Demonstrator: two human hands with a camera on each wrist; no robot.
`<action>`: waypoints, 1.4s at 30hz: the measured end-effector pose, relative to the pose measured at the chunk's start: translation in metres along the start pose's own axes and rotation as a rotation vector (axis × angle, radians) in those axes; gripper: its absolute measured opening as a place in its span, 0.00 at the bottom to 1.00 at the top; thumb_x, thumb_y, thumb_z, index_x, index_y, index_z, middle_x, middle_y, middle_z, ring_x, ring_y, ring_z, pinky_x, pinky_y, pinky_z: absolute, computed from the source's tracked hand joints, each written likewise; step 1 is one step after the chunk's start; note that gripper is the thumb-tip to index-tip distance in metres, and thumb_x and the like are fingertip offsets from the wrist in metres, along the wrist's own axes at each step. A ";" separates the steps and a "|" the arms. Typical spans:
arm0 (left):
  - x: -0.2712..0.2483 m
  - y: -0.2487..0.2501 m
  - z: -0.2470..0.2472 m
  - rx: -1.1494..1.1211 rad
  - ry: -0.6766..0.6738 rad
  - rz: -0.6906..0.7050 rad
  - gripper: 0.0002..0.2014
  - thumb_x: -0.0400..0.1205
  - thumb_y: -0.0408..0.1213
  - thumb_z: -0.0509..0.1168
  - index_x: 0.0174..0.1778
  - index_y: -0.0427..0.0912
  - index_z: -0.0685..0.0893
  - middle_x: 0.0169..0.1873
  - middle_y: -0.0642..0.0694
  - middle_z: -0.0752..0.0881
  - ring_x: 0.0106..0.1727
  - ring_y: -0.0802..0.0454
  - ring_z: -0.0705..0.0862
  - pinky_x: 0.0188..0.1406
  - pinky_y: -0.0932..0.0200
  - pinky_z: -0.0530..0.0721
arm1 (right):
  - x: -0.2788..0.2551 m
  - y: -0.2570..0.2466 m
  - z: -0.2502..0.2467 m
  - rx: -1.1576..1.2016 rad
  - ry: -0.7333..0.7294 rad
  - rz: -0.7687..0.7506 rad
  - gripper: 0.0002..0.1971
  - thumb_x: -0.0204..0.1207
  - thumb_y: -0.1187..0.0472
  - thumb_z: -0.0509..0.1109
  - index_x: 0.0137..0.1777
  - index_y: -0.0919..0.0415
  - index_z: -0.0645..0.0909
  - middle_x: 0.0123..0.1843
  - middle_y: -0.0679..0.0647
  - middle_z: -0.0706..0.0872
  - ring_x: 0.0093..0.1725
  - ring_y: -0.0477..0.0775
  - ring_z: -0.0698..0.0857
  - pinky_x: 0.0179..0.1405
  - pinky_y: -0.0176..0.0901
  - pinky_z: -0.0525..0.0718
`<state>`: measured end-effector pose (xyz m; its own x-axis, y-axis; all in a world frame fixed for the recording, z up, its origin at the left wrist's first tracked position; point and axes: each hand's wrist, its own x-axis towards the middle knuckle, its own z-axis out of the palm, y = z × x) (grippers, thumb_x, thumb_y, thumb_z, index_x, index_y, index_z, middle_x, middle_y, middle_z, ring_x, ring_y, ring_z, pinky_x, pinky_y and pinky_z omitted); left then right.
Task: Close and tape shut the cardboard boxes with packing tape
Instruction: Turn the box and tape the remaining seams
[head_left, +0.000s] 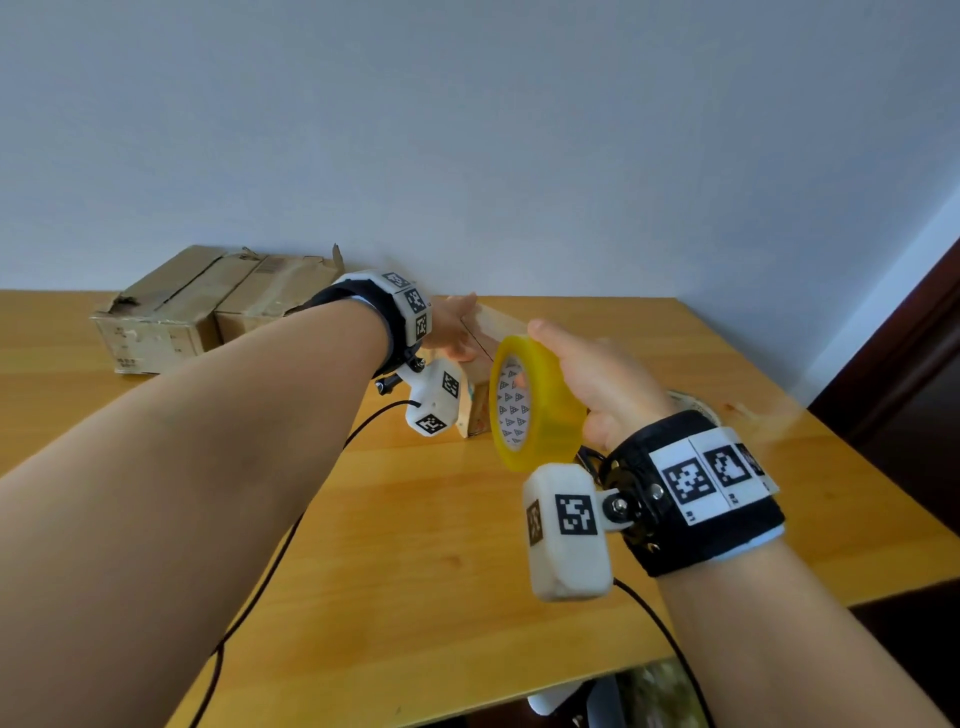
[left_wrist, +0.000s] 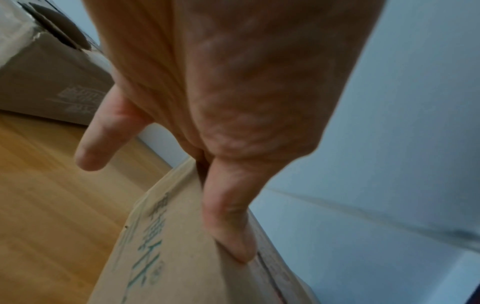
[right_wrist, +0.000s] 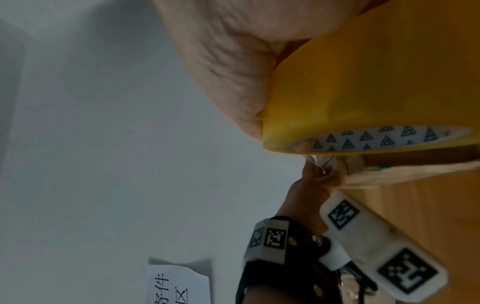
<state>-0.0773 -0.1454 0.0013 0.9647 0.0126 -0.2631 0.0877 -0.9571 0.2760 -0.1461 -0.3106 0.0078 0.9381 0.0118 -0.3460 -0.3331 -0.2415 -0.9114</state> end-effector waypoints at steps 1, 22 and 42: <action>0.003 0.000 0.001 0.000 0.008 0.003 0.42 0.87 0.41 0.65 0.88 0.43 0.43 0.82 0.40 0.66 0.78 0.40 0.70 0.72 0.49 0.70 | 0.001 0.003 -0.001 -0.002 -0.007 0.006 0.29 0.78 0.36 0.73 0.66 0.60 0.84 0.61 0.61 0.91 0.62 0.65 0.88 0.69 0.68 0.83; 0.031 -0.006 0.013 -0.063 0.009 0.037 0.32 0.84 0.37 0.67 0.83 0.41 0.61 0.77 0.40 0.69 0.76 0.40 0.71 0.76 0.42 0.69 | -0.004 0.007 0.009 0.073 -0.026 0.048 0.30 0.73 0.35 0.76 0.64 0.59 0.85 0.60 0.60 0.92 0.55 0.61 0.91 0.60 0.62 0.89; 0.041 -0.026 0.023 0.177 0.301 0.132 0.19 0.89 0.36 0.55 0.77 0.40 0.74 0.68 0.38 0.82 0.68 0.39 0.81 0.67 0.48 0.78 | -0.007 0.008 0.004 0.174 -0.085 0.030 0.33 0.68 0.32 0.76 0.63 0.57 0.87 0.58 0.60 0.93 0.60 0.64 0.90 0.71 0.69 0.82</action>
<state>-0.0458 -0.1264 -0.0382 0.9970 -0.0555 0.0547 -0.0617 -0.9910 0.1188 -0.1552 -0.3081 0.0022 0.9186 0.0913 -0.3844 -0.3789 -0.0721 -0.9226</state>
